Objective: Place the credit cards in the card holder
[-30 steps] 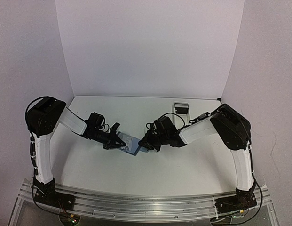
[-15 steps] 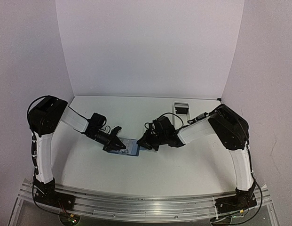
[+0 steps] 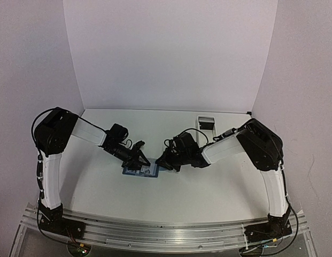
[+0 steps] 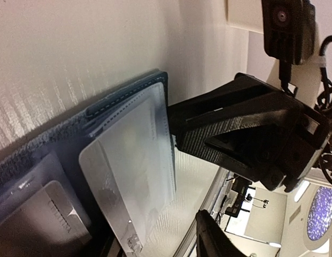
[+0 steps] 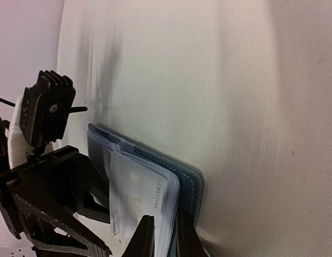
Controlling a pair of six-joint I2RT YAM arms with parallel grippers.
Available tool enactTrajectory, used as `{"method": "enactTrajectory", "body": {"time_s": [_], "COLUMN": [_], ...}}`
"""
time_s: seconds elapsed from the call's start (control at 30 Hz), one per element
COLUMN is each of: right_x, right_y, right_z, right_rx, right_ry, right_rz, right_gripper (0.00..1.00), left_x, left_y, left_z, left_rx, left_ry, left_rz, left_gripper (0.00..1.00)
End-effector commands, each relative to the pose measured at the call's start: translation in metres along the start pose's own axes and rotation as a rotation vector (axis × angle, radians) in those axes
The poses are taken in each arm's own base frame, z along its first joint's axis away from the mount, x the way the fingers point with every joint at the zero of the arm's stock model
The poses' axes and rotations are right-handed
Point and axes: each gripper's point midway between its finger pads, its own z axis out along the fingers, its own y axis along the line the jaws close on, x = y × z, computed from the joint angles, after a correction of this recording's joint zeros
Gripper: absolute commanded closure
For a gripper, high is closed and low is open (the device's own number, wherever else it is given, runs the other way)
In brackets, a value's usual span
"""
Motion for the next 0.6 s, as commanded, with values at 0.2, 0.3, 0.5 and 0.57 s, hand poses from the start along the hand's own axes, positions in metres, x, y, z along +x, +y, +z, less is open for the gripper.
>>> {"method": "enactTrajectory", "body": {"time_s": [0.2,0.3,0.5,0.57], "right_x": [0.004,0.002,0.0,0.0], "right_y": [-0.025,-0.02,-0.015,-0.015], "right_z": [-0.013,-0.015,-0.015,-0.015], "right_rx": [0.154,0.147,0.137,0.135], "right_ry": [-0.017,-0.022,-0.021,-0.019], "right_rz": [-0.046,-0.056,-0.071,-0.071], "right_gripper": [0.86,0.86,0.85,0.85], "left_x": [-0.008,-0.008,-0.006,-0.005], "left_y": [-0.007,-0.013,-0.023,-0.021], "left_z": [-0.019,-0.022,-0.013,-0.008], "left_rx": [-0.245,-0.252,-0.216,-0.202], "left_ry": [0.007,0.007,0.015,0.017], "left_rz": [0.07,0.084,0.128,0.129], "left_gripper": [0.37,0.34,0.27,0.27]}}
